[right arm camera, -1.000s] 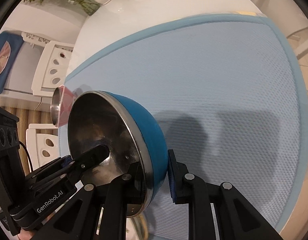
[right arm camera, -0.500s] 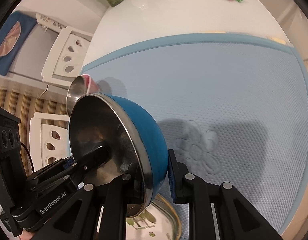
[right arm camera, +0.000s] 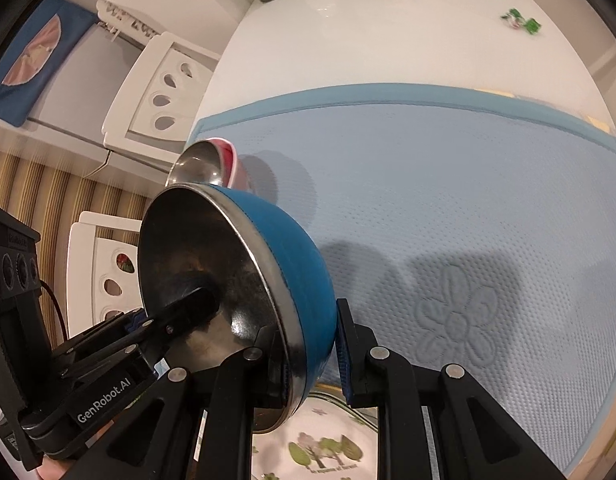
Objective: Organize plates and bowls
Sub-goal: 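Lift the blue bowl with both grippers and carry it over the nested bowls, then lower the blue bowl with both grippers into the magenta bowl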
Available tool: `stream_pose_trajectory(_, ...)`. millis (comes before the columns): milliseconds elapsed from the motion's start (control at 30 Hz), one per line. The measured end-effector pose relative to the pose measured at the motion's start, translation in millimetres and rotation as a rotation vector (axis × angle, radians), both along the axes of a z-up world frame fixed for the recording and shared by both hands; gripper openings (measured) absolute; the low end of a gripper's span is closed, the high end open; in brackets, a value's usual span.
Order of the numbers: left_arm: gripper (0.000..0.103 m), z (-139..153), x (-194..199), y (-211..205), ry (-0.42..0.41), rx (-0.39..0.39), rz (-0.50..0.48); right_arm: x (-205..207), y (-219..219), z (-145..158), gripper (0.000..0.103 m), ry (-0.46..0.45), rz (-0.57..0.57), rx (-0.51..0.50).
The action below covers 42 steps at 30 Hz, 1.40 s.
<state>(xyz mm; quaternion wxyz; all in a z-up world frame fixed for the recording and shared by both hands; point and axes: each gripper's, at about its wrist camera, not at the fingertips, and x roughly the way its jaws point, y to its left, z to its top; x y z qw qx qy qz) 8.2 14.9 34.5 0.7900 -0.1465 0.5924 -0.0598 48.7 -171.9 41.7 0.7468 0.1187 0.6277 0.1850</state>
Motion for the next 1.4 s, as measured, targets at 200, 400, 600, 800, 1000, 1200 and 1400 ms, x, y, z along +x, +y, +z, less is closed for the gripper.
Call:
stream_pose_trajectory(200,0.014,5,9,21,-0.010,0.002,0.018,8,20,7,0.018,-0.012,0.022,-0.002)
stream_pose_trajectory(400,0.014,13,20,42,-0.027,-0.003,0.034,20,42,19,0.018,-0.035,0.046,-0.008)
stream_pose_trajectory(600,0.014,23,35,67,-0.054,-0.012,0.063,39,68,32,0.019,-0.063,0.076,-0.007)
stream_pose_trajectory(800,0.014,28,51,91,-0.072,-0.018,0.102,59,97,39,0.020,-0.082,0.104,-0.004)
stream_pose_trajectory(1000,0.014,21,64,116,-0.067,-0.032,0.155,77,123,29,0.020,-0.066,0.119,0.019)
stream_pose_trajectory(1200,0.014,3,74,130,-0.037,-0.037,0.177,90,138,6,0.020,-0.019,0.120,0.034)
stream_pose_trajectory(1400,0.014,-13,81,133,-0.009,-0.042,0.178,100,143,-10,0.020,0.009,0.117,0.026)
